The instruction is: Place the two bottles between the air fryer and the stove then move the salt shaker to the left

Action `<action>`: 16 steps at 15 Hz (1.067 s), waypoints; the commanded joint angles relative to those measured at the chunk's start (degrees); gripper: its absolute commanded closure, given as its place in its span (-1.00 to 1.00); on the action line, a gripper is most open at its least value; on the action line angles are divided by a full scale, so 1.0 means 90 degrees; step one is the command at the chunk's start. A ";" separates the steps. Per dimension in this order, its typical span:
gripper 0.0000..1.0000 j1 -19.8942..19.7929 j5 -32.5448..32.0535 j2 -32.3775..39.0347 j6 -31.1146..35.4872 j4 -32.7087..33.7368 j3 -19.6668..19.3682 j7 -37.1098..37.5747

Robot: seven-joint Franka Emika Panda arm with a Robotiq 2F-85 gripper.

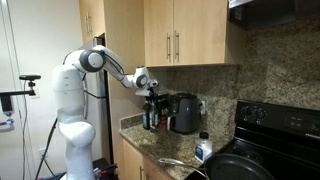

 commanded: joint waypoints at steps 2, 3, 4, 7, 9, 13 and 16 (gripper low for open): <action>0.88 -0.0070 -0.0780 -0.0003 0.0516 -0.0093 0.0075 0.0209; 0.88 -0.0086 -0.0989 -0.0058 0.0637 -0.0070 0.0071 0.0293; 0.88 -0.0102 -0.1144 -0.0096 0.0679 -0.0050 0.0061 0.0365; 0.88 -0.0078 -0.1069 -0.0042 0.1033 -0.0098 0.0085 0.0881; 0.88 -0.0197 0.0361 -0.0648 0.0506 -0.0162 -0.0243 -0.0217; 0.88 -0.0533 0.0602 -0.1252 -0.0547 -0.0004 -0.0697 -0.0523; 0.88 -0.0678 0.0787 -0.1806 -0.1714 0.0231 -0.1079 -0.0927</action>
